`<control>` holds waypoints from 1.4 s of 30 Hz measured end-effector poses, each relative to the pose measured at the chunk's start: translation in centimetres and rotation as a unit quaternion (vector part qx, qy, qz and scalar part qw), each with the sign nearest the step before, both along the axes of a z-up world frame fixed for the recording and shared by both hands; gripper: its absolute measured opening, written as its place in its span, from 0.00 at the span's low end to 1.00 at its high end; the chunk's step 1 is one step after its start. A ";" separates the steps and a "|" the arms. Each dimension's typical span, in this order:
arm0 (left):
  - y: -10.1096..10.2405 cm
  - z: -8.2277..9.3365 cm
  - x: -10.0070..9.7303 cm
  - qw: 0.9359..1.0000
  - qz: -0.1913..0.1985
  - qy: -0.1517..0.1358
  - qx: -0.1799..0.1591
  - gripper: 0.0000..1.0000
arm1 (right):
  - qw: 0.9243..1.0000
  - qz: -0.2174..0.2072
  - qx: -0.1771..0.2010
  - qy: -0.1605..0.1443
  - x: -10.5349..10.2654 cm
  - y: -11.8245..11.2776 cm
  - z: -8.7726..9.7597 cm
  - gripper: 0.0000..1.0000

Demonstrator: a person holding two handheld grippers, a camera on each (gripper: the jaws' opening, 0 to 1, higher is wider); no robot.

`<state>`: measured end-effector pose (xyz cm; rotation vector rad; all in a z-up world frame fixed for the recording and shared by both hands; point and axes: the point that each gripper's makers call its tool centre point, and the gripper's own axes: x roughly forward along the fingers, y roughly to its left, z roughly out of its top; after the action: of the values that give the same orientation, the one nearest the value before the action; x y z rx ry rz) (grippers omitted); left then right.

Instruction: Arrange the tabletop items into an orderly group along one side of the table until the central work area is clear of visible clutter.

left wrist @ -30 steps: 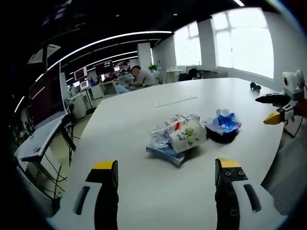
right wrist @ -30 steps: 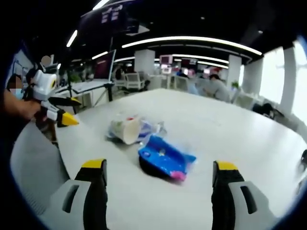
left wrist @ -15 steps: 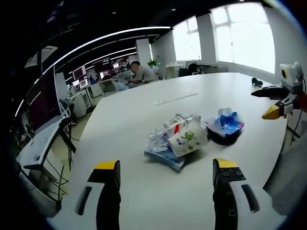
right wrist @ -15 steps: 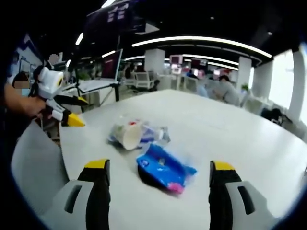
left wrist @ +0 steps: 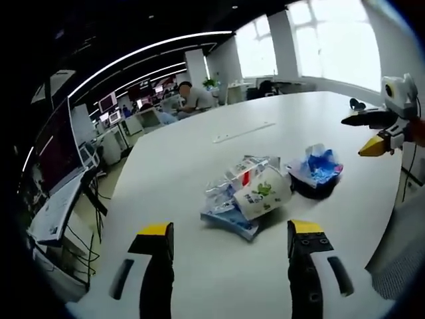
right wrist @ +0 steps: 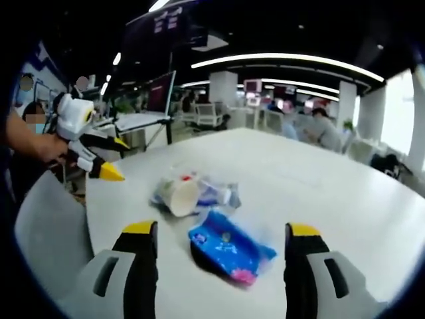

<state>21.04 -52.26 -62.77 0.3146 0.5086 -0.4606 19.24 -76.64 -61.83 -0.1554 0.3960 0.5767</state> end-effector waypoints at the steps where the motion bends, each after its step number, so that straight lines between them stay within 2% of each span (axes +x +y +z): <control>1: -0.1 0.0 0.2 1.000 -0.004 -0.001 0.004 0.68 | 1.000 0.003 0.000 -0.002 0.2 0.1 0.1 0.75; 9: -0.6 0.3 1.0 0.999 -0.029 -0.004 0.027 0.66 | 1.000 0.015 -0.003 -0.002 1.2 0.7 0.1 0.72; 23: -1.9 0.1 2.9 0.995 -0.086 -0.008 0.040 0.63 | 1.000 0.003 -0.014 0.012 2.3 1.8 -0.5 0.66; 25: -2.0 0.0 3.1 0.995 -0.093 -0.005 0.042 0.62 | 1.000 0.005 -0.015 0.016 2.5 2.0 -0.6 0.64; 27: -2.0 -0.2 3.5 0.994 -0.096 -0.002 0.044 0.62 | 1.000 0.008 -0.012 0.021 2.5 2.2 -0.7 0.57; 29: -2.2 -0.2 3.8 0.994 -0.102 0.000 0.043 0.62 | 1.000 0.012 -0.018 0.023 2.7 2.4 -0.7 0.53; 35: -2.8 -0.1 4.9 0.990 -0.125 -0.005 0.062 0.60 | 0.999 0.015 -0.019 0.027 3.4 2.9 -0.9 0.53; 42: -3.6 0.0 6.4 0.988 -0.139 -0.007 0.064 0.59 | 0.999 0.023 -0.019 0.035 4.3 3.6 -1.3 0.54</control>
<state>27.43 -55.83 -62.74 0.5163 0.4832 -0.6961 23.54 -73.04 -63.11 -0.1817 0.4721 0.6219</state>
